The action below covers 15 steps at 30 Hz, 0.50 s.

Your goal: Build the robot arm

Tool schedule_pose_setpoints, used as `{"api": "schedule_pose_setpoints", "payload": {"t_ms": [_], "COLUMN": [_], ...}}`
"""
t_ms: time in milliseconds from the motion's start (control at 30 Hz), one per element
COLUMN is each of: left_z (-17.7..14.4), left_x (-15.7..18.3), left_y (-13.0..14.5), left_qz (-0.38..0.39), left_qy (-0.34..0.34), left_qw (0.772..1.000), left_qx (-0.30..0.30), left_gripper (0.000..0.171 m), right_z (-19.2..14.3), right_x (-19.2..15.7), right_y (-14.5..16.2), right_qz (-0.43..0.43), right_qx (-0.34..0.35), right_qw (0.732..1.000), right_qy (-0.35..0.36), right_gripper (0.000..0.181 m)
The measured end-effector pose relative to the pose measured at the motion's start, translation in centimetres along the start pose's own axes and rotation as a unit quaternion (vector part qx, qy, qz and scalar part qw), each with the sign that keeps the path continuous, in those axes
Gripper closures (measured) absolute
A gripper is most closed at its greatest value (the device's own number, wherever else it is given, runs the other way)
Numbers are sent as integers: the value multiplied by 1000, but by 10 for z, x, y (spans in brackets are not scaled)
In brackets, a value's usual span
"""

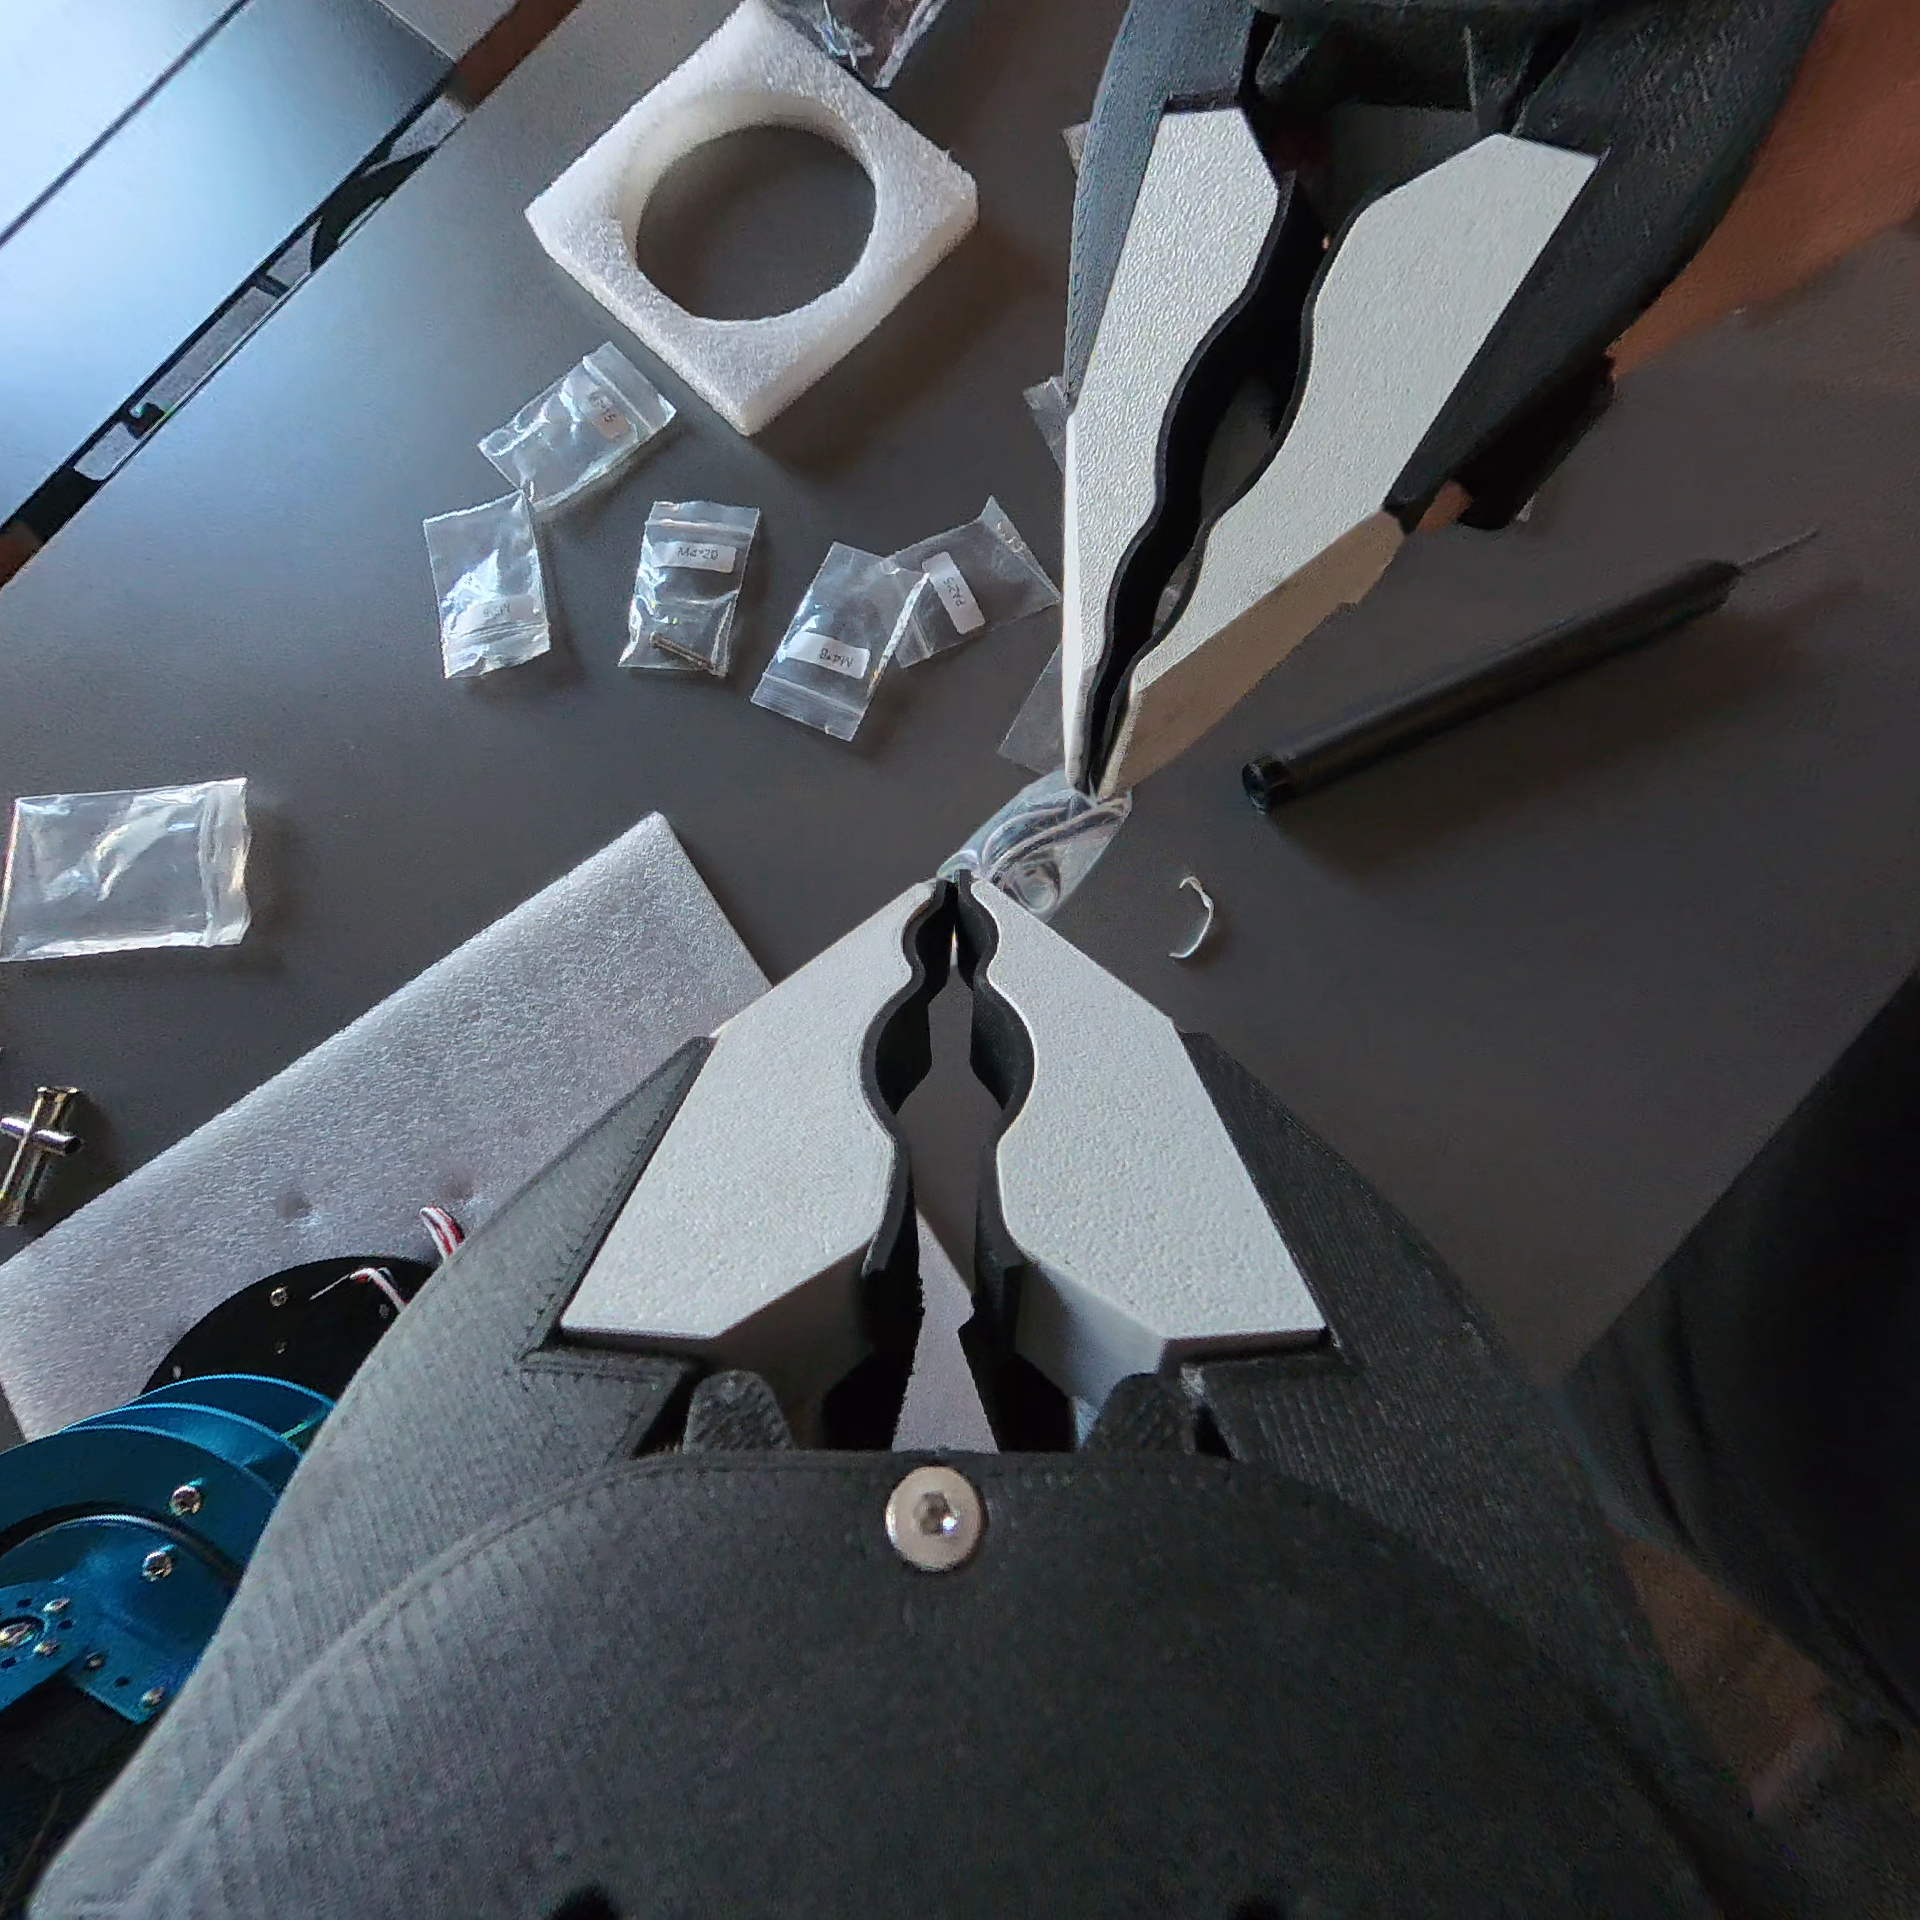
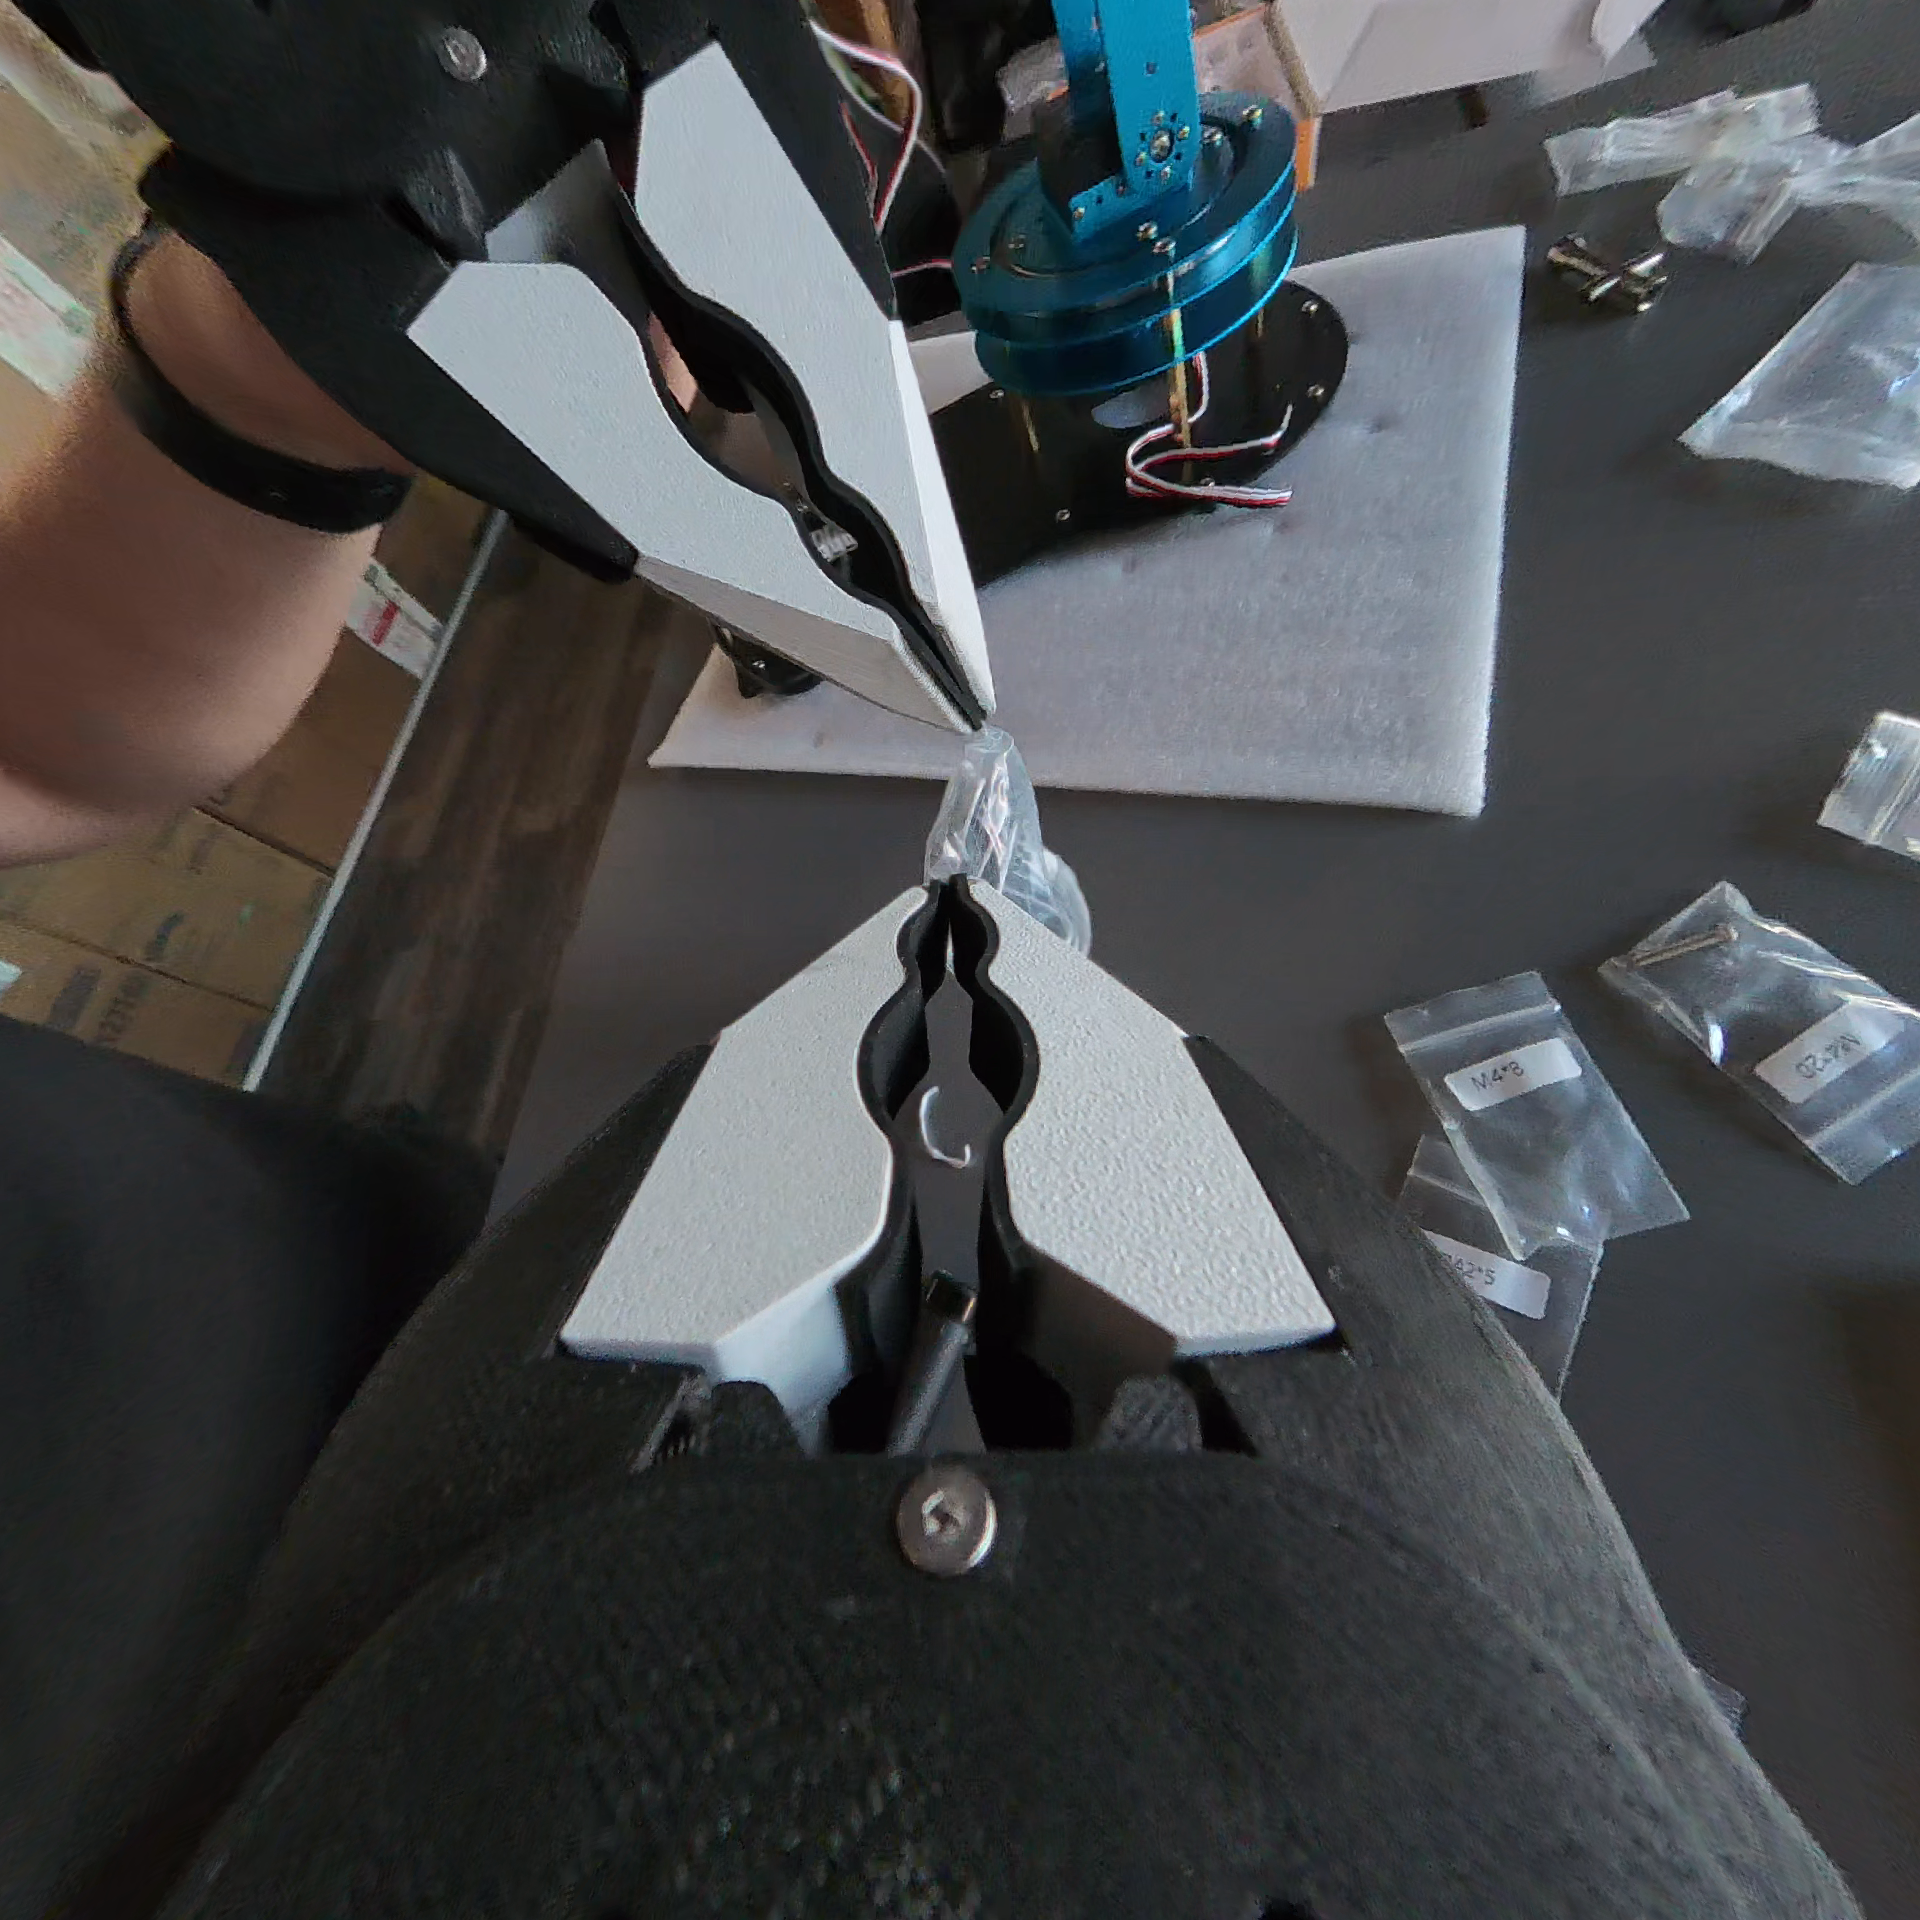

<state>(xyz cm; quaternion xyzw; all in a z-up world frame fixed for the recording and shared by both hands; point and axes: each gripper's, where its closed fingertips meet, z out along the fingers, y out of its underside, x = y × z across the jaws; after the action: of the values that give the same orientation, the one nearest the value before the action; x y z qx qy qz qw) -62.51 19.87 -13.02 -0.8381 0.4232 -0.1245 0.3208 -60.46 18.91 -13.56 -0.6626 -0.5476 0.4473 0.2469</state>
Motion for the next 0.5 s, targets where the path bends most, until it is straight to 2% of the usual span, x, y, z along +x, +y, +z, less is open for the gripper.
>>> {"api": "schedule_pose_setpoints", "payload": {"t_ms": [100,200,267,333,433,500], "left_z": [-1,-2,-3,-4,-4,-6], "left_x": [4,6,7,7,7,8], "left_y": [-5,-5,-5,-6,-5,-7], "left_qz": [6,35,38,30,20,17], "left_qy": [4,-10,-12,-11,-11,-8], "left_qw": [1000,999,999,999,999,999], "left_qx": [12,5,8,14,26,39], "left_gripper": [171,171,171,171,171,171], "right_z": [2,-4,-11,-17,-17,-11], "right_x": [4,8,3,0,-2,1], "right_y": [13,2,-21,-35,-38,-30], "right_qz": [-14,-37,-60,-86,-107,-110], "right_qx": [-34,-33,-14,-26,-74,-115], "right_qw": [999,999,998,996,992,987], "right_qy": [-1,15,16,20,-1,-18], "right_gripper": [181,153,152,152,154,158]}}
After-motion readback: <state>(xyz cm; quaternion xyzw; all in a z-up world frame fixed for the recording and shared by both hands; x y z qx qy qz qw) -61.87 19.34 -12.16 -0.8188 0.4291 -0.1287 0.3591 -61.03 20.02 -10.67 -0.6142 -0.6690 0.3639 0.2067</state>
